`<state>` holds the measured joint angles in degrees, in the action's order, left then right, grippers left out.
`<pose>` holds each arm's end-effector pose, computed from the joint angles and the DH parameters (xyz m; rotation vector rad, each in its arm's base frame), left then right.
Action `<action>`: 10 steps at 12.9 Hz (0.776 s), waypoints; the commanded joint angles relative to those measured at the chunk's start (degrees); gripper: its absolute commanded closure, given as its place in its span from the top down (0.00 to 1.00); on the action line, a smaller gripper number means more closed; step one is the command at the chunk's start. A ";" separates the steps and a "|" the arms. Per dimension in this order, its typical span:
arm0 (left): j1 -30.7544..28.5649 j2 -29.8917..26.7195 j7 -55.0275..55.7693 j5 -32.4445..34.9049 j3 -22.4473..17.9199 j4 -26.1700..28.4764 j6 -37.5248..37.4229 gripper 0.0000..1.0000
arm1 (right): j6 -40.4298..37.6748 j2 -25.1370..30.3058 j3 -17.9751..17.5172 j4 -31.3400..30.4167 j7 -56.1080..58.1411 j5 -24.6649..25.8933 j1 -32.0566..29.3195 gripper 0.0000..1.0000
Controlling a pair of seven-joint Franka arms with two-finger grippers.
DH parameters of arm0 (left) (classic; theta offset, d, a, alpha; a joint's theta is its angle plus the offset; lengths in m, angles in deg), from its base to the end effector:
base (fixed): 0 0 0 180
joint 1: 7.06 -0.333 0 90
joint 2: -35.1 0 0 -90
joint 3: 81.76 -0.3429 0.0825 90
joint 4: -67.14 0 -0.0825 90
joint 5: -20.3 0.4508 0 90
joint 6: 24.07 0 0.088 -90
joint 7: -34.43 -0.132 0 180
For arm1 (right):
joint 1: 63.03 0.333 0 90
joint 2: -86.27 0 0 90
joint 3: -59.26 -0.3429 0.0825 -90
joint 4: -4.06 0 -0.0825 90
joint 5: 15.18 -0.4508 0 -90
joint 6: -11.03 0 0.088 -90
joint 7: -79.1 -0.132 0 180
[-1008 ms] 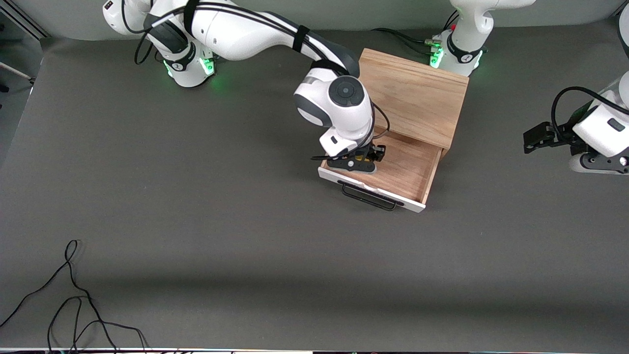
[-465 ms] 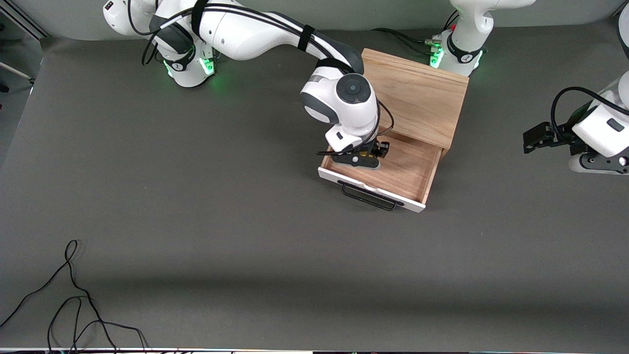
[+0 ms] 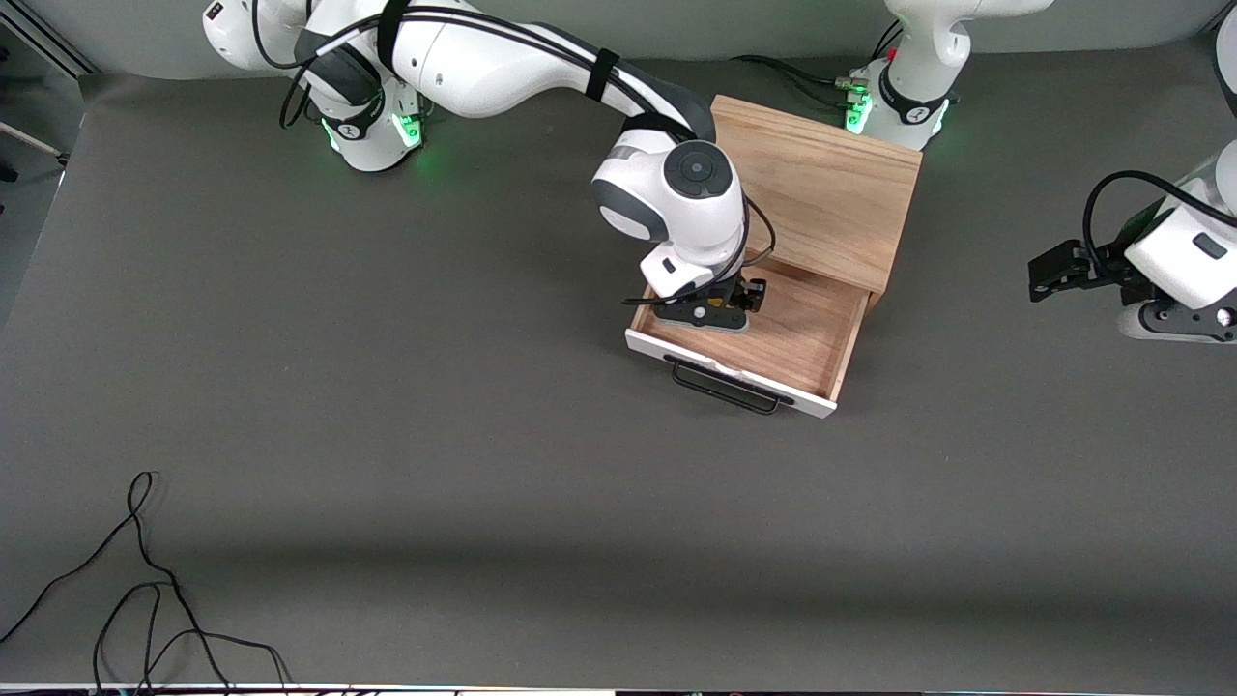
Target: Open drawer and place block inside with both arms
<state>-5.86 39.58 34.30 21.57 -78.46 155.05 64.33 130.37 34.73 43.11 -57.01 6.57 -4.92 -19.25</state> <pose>0.6398 -0.0461 0.5943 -3.1169 0.1262 0.1073 0.5139 0.7047 0.2804 -2.9614 0.3903 -0.0206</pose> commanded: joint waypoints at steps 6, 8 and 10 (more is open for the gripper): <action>0.21 -0.97 -0.75 0.75 -0.05 0.78 -0.33 1.00 | -1.03 1.17 0.15 2.45 -2.18 1.52 0.43 1.00; 0.21 -0.97 -0.75 0.75 -0.05 0.78 -0.33 1.00 | -4.53 4.42 -0.03 2.36 -2.01 1.25 -0.80 1.00; 0.21 -0.97 -0.75 0.75 -0.05 0.78 -0.25 1.00 | -8.75 8.72 -0.20 1.92 -1.39 0.99 -3.95 1.00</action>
<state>-5.87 39.58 34.29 21.58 -78.45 155.10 64.33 125.75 38.39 43.20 -53.69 6.35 -4.88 -20.58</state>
